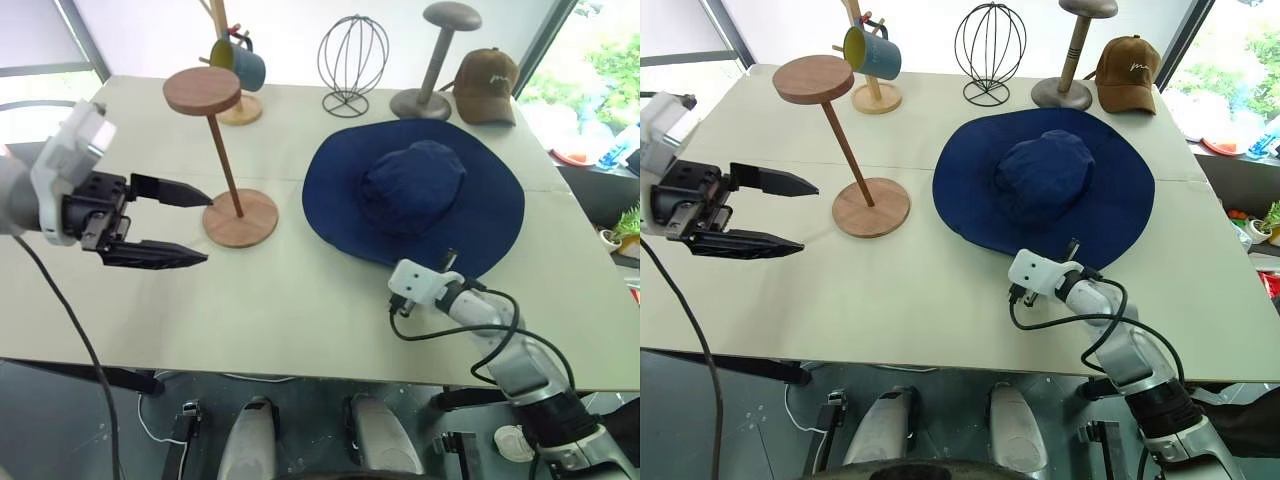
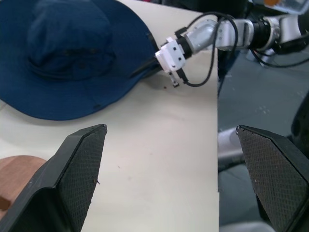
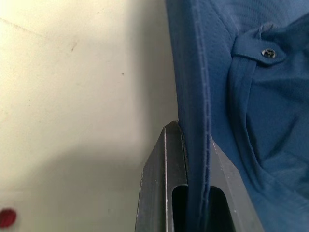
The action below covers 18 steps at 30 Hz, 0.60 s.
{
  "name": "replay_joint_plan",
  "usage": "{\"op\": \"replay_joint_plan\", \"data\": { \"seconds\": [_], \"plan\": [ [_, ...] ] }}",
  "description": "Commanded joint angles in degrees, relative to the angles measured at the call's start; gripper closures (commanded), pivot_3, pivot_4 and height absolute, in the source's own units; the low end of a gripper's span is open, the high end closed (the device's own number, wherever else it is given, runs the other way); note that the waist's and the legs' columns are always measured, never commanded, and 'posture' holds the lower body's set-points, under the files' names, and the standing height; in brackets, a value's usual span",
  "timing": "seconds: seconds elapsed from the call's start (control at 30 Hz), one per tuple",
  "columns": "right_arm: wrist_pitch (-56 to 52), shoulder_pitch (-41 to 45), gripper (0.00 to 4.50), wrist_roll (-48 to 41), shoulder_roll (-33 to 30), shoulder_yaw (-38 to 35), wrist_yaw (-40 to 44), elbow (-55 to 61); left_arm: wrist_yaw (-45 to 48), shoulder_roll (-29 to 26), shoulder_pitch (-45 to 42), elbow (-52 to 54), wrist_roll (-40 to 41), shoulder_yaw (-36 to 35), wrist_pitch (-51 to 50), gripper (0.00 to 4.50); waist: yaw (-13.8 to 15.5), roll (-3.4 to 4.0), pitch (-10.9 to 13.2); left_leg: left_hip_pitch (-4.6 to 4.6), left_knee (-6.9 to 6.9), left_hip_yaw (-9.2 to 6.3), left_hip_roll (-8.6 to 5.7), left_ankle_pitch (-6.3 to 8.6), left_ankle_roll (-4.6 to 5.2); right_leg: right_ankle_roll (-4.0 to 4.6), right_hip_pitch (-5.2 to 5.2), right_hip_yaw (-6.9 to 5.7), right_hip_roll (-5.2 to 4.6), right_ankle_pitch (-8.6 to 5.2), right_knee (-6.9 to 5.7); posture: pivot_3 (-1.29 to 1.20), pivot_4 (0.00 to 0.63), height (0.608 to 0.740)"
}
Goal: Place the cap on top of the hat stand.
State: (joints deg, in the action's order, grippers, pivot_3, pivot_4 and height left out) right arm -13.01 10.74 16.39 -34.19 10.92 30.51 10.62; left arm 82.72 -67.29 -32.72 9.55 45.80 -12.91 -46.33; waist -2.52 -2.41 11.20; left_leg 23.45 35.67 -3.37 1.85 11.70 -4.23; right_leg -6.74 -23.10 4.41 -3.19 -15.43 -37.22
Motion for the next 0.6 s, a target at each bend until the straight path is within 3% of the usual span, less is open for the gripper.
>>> {"op": "replay_joint_plan", "data": {
  "seconds": [0.03,0.2,0.33,0.47,0.6],
  "plan": [
    [-5.06,7.24,4.45,-8.90,-0.74,-6.99,5.72,5.74,-4.84,0.25,1.84,3.08,2.97,-7.39,-2.14,0.00,-0.25,0.25,0.16,0.01,0.00,0.01,0.00,0.00,0.00,0.00,0.00,0.01,0.00,0.00,0.00,0.00,0.150,0.740],
    [-13.25,23.63,4.45,-19.17,-1.96,-13.52,10.96,3.88,-12.62,1.94,6.99,7.65,7.39,-17.45,-6.41,0.00,-0.68,0.56,0.36,0.00,-0.06,0.00,0.03,0.00,0.00,-0.02,-0.10,0.01,0.04,0.02,-0.05,0.00,0.150,0.740],
    [-13.02,36.30,4.45,-21.64,-3.25,-13.59,13.85,-4.11,-16.29,2.76,11.59,11.11,9.65,-23.03,-8.28,0.00,-0.97,0.62,0.40,0.00,-0.34,0.00,0.02,0.00,0.00,-0.08,-0.22,0.01,0.03,0.04,-0.02,0.00,0.150,0.740],
    [-5.78,55.17,4.45,-19.76,-1.22,-10.65,13.94,-23.12,-18.97,2.91,14.47,11.99,10.68,-26.87,-8.67,0.00,-1.49,0.72,0.47,0.05,-0.44,0.01,0.02,0.00,0.00,-0.04,-0.33,0.01,0.04,0.04,-0.01,0.00,0.150,0.740],
    [6.42,68.08,4.45,-16.56,1.72,-8.15,12.63,-40.03,-21.52,2.75,16.35,11.84,11.68,-30.74,-9.36,0.00,-1.87,0.75,0.49,0.02,-0.49,0.01,0.02,0.00,0.00,-0.08,-0.39,0.00,0.04,0.07,-0.06,0.00,0.150,0.740]
  ]
}}
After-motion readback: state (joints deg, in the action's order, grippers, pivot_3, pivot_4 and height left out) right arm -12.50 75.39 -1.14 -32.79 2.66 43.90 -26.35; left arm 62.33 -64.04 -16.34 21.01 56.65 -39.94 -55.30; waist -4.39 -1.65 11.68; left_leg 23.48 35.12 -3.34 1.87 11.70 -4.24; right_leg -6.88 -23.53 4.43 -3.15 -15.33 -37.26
